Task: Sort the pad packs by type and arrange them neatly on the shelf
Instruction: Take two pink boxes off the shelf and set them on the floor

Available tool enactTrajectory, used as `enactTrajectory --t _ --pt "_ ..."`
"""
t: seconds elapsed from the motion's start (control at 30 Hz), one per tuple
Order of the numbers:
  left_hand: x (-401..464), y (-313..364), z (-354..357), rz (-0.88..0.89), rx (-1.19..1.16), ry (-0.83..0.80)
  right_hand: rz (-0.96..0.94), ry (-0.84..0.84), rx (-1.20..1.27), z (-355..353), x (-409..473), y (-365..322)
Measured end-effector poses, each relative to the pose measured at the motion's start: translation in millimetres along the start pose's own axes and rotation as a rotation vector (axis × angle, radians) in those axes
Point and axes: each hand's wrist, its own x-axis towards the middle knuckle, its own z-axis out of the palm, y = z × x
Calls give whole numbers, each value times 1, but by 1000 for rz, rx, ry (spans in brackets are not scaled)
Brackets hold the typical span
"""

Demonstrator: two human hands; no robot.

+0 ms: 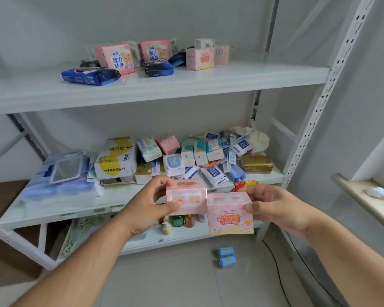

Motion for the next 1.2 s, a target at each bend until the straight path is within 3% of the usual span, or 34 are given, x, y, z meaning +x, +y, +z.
enactTrajectory --t 0.23,0.47,0.73,0.93,1.1,1.2 --pt "7 -62 -36 -11 359 -29 75 23 -61 33 31 37" --pt "6 -105 -57 -86 291 -88 167 18 -22 50 55 65" --pt "4 -146 -50 -216 297 -66 333 160 92 52 75 107" --pt "8 -164 1 -460 -179 65 358 172 186 42 87 148" --pt "20 -180 33 -630 -214 18 370 185 225 22 93 173" --pt "34 -189 41 -623 -249 -51 404 161 237 6 94 186"
